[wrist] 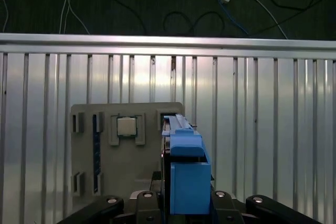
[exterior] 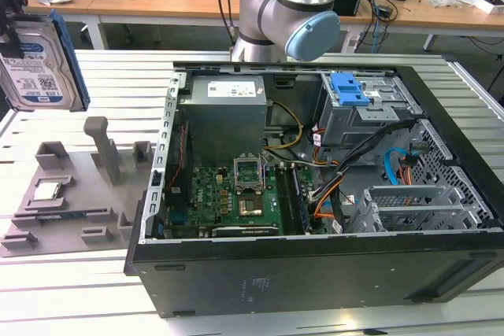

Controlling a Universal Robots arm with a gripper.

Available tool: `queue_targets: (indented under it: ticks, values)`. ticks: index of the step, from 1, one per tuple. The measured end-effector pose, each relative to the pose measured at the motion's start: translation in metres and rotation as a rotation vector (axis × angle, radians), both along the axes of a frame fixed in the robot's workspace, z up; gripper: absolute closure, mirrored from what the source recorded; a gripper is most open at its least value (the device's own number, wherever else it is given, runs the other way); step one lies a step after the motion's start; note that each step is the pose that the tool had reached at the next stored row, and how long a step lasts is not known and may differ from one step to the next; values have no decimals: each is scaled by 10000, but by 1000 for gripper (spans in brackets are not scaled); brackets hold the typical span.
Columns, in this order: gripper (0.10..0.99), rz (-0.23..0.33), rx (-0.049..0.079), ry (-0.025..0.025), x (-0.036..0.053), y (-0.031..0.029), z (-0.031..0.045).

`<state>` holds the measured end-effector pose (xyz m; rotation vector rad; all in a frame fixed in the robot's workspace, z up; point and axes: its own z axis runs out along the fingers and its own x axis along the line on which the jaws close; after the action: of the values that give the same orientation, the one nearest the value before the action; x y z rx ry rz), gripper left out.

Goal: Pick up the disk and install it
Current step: 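Pick up the disk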

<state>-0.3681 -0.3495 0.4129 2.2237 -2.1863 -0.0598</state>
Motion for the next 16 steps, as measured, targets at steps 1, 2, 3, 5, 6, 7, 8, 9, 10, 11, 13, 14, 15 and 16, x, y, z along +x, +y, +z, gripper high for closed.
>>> queue_targets:
  ticks: [1, 2, 3, 5, 6, 7, 8, 9, 10, 11, 13, 14, 15, 16]
  values:
    - [725, 0, 0, 0, 0, 0, 9]
    - [725, 0, 0, 0, 0, 0, 18]
    - [725, 0, 0, 0, 1, 0, 29]
    - [725, 0, 0, 0, 1, 0, 53]
    - [725, 0, 0, 0, 1, 0, 68]
    - [725, 0, 0, 0, 1, 0, 85]
    - [725, 0, 0, 0, 1, 0, 100]
    - [725, 0, 0, 0, 2, 0, 114]
    - [725, 0, 0, 0, 2, 0, 129]
    - [725, -1, 0, -1, 2, 0, 145]
    - [725, 0, 0, 0, 3, 0, 176]
    - [725, 0, 0, 0, 3, 0, 186]
    - [725, 0, 0, 0, 3, 0, 196]
    - [725, 0, 0, 0, 3, 0, 204]
